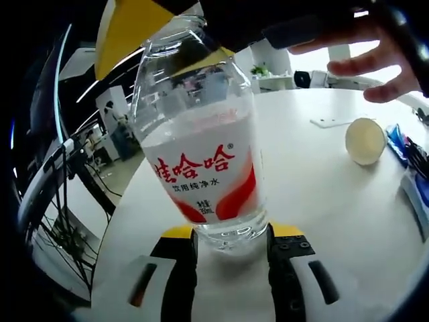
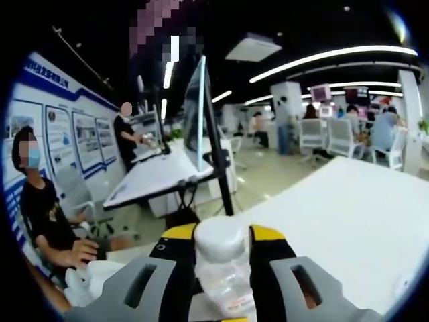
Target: Arrange the tabletop items into an orderly group along one side of the table until the central work area is clear of visible clutter.
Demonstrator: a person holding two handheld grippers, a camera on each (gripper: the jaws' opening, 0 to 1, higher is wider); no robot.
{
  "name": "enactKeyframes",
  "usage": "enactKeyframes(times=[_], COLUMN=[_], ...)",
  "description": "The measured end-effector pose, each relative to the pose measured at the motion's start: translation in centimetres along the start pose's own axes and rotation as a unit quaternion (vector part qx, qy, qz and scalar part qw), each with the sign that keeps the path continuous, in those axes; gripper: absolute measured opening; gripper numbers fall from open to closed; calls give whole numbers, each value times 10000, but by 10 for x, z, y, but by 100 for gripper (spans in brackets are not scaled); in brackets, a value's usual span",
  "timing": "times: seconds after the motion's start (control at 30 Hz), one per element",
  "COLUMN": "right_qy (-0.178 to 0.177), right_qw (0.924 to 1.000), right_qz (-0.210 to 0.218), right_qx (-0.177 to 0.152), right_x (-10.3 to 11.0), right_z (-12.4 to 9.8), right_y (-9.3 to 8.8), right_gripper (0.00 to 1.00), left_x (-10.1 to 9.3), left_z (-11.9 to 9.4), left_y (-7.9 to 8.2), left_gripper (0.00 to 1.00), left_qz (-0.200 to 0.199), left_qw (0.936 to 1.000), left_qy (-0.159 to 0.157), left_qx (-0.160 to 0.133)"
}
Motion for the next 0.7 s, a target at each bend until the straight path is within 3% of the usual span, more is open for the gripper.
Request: enactKeyframes(times=[0.7], right_qy=[2], right_qw=[10000], right_qz=[-3], right_qx=[-56], right_x=[2], right_z=[-4], right_y=[3], right_gripper=[28], left_x=[-1], left_z=[-4], left_y=[1], left_gripper=[39], left_qz=[31], left_qw=[10000], left_qy=[-62], left_qx=[-40])
Point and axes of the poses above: the point that each gripper's makers call its tool centre point, and the gripper's own axes: z roughly forward along the fingers, x roughly to its left, y roughly out of its top, the point moved 7 cm from there along -z, roughly backward along the fingers, and after that the axes turned 1 degree about y, right-handed, at the moved point
